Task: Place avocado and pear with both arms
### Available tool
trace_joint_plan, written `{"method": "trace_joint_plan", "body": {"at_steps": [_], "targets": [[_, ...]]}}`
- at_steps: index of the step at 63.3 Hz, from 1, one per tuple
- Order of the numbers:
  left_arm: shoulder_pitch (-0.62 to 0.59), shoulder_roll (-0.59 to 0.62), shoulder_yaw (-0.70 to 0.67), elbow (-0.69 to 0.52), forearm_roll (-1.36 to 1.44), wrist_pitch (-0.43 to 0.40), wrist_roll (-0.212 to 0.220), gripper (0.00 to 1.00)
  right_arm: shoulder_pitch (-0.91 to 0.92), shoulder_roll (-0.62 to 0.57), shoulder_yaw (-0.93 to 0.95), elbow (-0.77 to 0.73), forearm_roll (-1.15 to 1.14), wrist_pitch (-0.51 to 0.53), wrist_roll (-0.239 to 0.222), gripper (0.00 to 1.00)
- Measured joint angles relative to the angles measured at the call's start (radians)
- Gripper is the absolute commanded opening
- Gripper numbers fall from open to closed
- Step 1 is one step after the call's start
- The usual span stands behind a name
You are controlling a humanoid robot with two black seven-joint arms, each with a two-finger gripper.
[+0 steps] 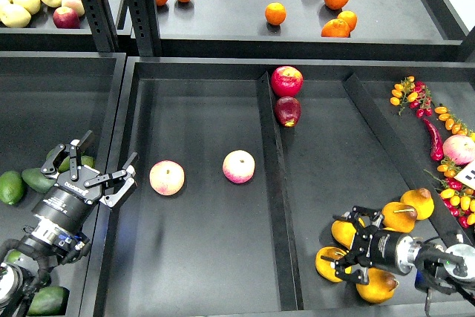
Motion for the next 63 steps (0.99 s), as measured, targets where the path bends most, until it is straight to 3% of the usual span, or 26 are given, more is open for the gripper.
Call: {"method": "trace_joint_plan", "body": {"at_steps": [16, 32, 53, 63], "targets": [[0.000, 0.000, 0.003, 0.000, 0.000, 0.000, 0.000, 0.99, 0.025, 0.104, 0.214, 0.065, 0.084, -0.072, 0.000, 1.00], [0.008, 0.000, 0.003, -0.002, 0.000, 0.000, 0.000, 0.99, 0.020, 0.324, 0.464, 0.050, 0.087, -0.079, 0.000, 1.00], [0.029, 0.000, 0.003, -0.006, 0.013, 0.000, 0.000, 0.99, 0.019, 0.501, 0.584, 0.009, 0.075, -0.065, 0.000, 1.00], [0.031, 0.000, 0.006, -0.001, 0.014, 0.000, 0.000, 0.99, 0.023, 0.521, 0.599, -0.015, 0.043, -0.022, 0.000, 1.00]]}}
